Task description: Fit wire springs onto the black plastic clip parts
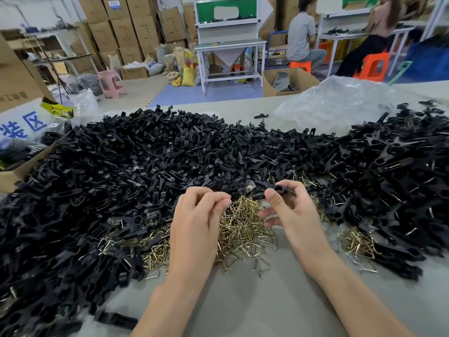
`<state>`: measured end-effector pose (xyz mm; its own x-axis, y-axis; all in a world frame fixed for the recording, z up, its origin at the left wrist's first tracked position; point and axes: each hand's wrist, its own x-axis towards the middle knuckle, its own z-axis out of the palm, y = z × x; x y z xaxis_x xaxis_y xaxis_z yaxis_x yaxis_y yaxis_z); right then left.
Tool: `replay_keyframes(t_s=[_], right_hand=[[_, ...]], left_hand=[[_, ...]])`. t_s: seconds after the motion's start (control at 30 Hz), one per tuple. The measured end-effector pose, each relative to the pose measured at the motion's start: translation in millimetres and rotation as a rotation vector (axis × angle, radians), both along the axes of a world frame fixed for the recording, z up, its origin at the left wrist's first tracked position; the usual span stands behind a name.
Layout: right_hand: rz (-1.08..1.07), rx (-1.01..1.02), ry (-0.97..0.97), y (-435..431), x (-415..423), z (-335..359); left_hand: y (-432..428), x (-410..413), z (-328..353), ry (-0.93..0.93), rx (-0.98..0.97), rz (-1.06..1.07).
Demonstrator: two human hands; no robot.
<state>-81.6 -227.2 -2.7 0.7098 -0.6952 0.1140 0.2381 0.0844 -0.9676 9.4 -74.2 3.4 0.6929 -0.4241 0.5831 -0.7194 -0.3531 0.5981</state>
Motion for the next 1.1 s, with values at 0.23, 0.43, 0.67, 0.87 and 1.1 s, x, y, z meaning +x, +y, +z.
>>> replay_keyframes(t_s=[0.23, 0.43, 0.67, 0.87, 1.1], right_hand=[[0.011, -0.026, 0.003, -0.1, -1.3, 0.5], [0.013, -0.014, -0.001, 0.3, -0.7, 0.0], [0.011, -0.03, -0.001, -1.2, -0.5, -1.4], [0.015, -0.027, 0.007, -0.4, -1.6, 0.0], [0.033, -0.051, 0.018, 0.6, -2.2, 0.8]], left_hand=[[-2.6, 3.5, -1.8, 0.156, -0.139, -0.061], [-1.9, 3.7, -1.6, 0.217, -0.106, -0.069], [0.7, 3.9, -1.4, 0.037, 0.094, -0.094], [3.4, 0.2, 5.8, -0.123, 0.139, -0.051], [4.9, 9.0, 2.8, -0.323, 0.223, -0.016]])
